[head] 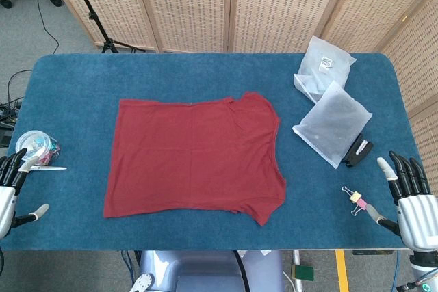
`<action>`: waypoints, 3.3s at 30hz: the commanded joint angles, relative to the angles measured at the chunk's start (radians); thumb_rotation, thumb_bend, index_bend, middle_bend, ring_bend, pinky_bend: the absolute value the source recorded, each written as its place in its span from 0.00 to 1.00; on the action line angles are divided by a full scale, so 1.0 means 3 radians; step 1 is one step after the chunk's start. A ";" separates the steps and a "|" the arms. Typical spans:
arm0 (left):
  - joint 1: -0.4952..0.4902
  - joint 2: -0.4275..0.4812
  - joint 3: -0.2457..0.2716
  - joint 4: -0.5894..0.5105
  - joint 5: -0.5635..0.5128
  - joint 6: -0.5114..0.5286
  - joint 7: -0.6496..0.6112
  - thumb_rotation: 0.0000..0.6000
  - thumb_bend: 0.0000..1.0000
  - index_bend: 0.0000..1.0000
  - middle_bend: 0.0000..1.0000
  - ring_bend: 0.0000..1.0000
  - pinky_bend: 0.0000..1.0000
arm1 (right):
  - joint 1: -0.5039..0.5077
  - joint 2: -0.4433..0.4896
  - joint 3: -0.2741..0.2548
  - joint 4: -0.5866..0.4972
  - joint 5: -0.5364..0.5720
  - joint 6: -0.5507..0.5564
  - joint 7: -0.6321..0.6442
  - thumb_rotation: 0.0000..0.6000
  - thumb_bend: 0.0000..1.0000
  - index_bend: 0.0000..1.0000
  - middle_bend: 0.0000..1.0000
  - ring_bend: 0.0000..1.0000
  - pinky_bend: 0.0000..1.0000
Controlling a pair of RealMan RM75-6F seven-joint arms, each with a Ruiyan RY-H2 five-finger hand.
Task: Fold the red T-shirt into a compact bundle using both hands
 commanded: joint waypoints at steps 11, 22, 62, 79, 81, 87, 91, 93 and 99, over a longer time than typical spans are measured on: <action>-0.0021 -0.0003 -0.0021 -0.0042 -0.0033 -0.0033 0.0036 1.00 0.00 0.00 0.00 0.00 0.00 | 0.0144 -0.0047 -0.0143 0.0125 -0.0277 -0.0237 -0.0060 1.00 0.00 0.04 0.00 0.00 0.00; -0.0029 -0.0009 -0.0043 -0.0055 -0.0087 -0.0054 0.0068 1.00 0.00 0.00 0.00 0.00 0.00 | 0.0604 -0.0364 -0.0300 0.0446 -0.0754 -0.0759 -0.0094 1.00 0.00 0.23 0.00 0.00 0.00; -0.0079 -0.0004 -0.0067 -0.0074 -0.0228 -0.0190 0.0084 1.00 0.00 0.00 0.00 0.00 0.00 | 0.1207 -0.1320 -0.0375 0.0561 -0.0363 -0.1855 -0.1157 1.00 0.20 0.35 0.00 0.00 0.00; -0.0093 -0.0010 -0.0067 -0.0073 -0.0251 -0.0222 0.0102 1.00 0.00 0.00 0.00 0.00 0.00 | 0.1308 -0.1568 -0.0341 0.0638 -0.0188 -0.1917 -0.1281 1.00 0.44 0.42 0.00 0.00 0.00; -0.0094 -0.0010 -0.0067 -0.0076 -0.0254 -0.0223 0.0104 1.00 0.00 0.00 0.00 0.00 0.00 | 0.1315 -0.1580 -0.0342 0.0647 -0.0169 -0.1922 -0.1300 1.00 0.44 0.43 0.00 0.00 0.00; -0.0098 -0.0023 -0.0060 -0.0072 -0.0250 -0.0232 0.0127 1.00 0.00 0.00 0.00 0.00 0.00 | 0.1325 -0.1585 -0.0352 0.0685 -0.0130 -0.1901 -0.1298 1.00 0.44 0.52 0.00 0.00 0.00; -0.0110 -0.0051 -0.0045 -0.0041 -0.0221 -0.0251 0.0144 1.00 0.00 0.00 0.00 0.00 0.00 | 0.1335 -0.1587 -0.0379 0.0715 -0.0151 -0.1864 -0.1242 1.00 0.45 0.57 0.00 0.00 0.00; -0.0119 -0.0090 -0.0028 0.0014 -0.0179 -0.0257 0.0142 1.00 0.00 0.00 0.00 0.00 0.00 | 0.1342 -0.1593 -0.0396 0.0739 -0.0178 -0.1830 -0.1179 1.00 0.45 0.58 0.00 0.00 0.00; -0.0160 -0.0170 0.0038 0.0125 -0.0141 -0.0382 0.0138 1.00 0.00 0.00 0.00 0.00 0.00 | 0.1356 -0.1613 -0.0427 0.0795 -0.0209 -0.1776 -0.1084 1.00 0.47 0.60 0.00 0.00 0.00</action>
